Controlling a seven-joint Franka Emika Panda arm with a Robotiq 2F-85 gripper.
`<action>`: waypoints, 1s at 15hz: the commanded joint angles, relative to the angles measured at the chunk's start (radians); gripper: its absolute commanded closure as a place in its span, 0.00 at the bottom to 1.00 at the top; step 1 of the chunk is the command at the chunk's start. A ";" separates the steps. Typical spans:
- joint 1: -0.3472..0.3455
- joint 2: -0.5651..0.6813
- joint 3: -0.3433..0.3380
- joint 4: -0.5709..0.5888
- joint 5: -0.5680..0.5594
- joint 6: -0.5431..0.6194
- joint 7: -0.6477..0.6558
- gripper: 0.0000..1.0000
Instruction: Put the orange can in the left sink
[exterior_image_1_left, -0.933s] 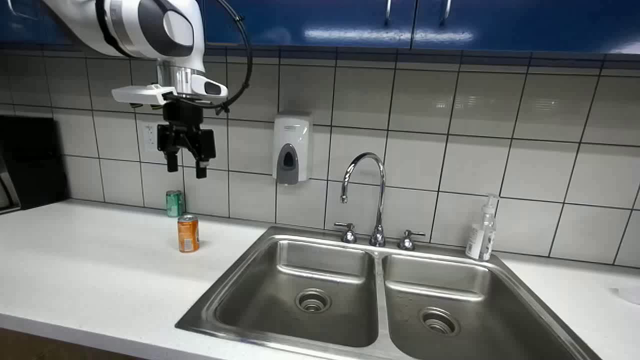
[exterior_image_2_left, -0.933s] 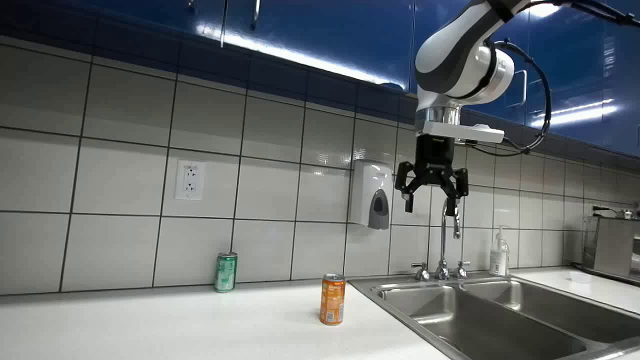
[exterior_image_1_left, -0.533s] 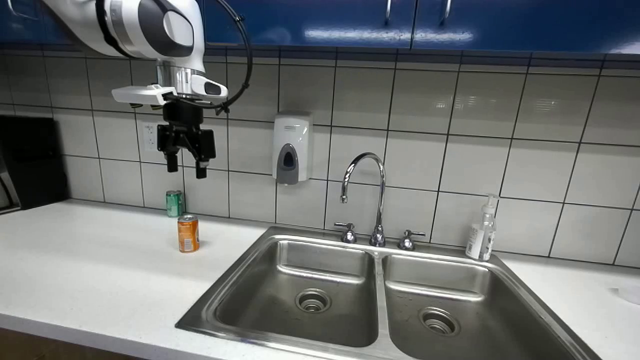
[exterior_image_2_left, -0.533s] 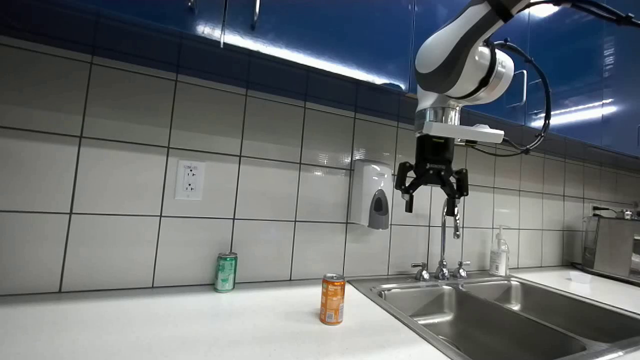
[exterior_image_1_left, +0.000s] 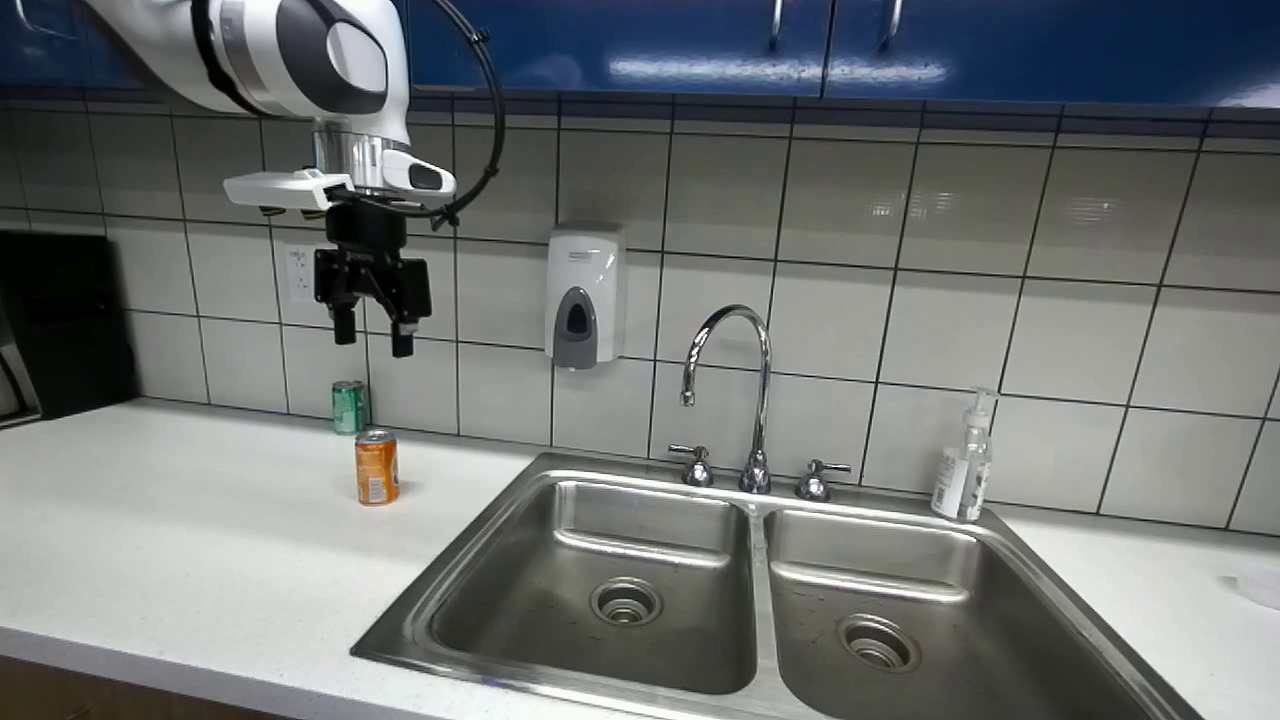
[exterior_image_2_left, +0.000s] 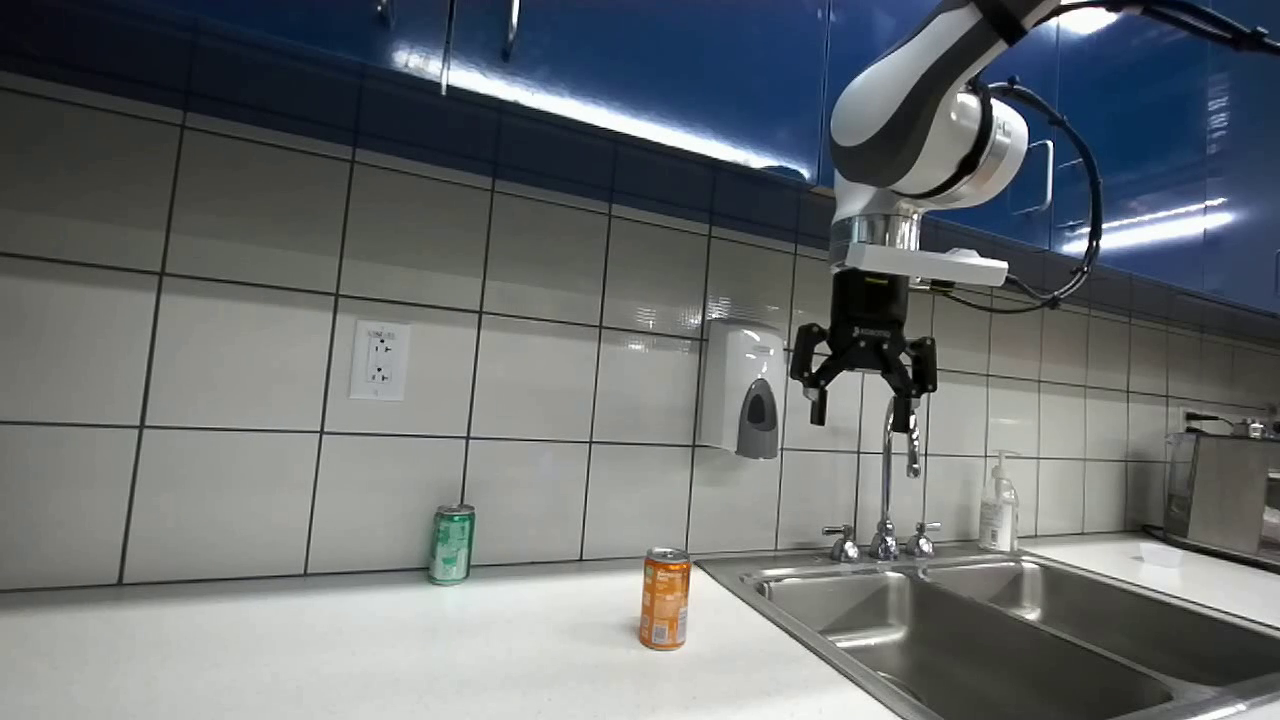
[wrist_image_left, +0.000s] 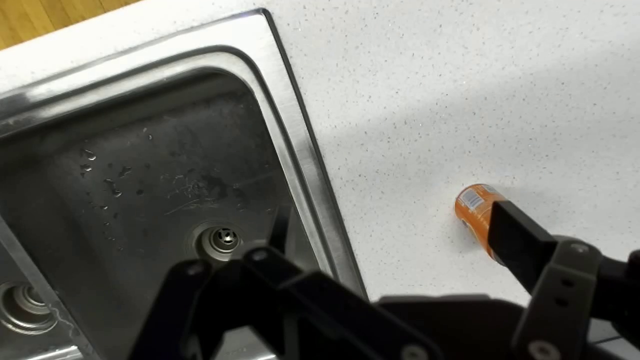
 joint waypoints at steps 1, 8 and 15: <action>0.003 0.037 0.005 0.018 0.003 0.007 -0.010 0.00; 0.067 0.184 0.034 0.035 0.010 0.173 -0.044 0.00; 0.113 0.359 0.056 0.127 -0.006 0.231 -0.064 0.00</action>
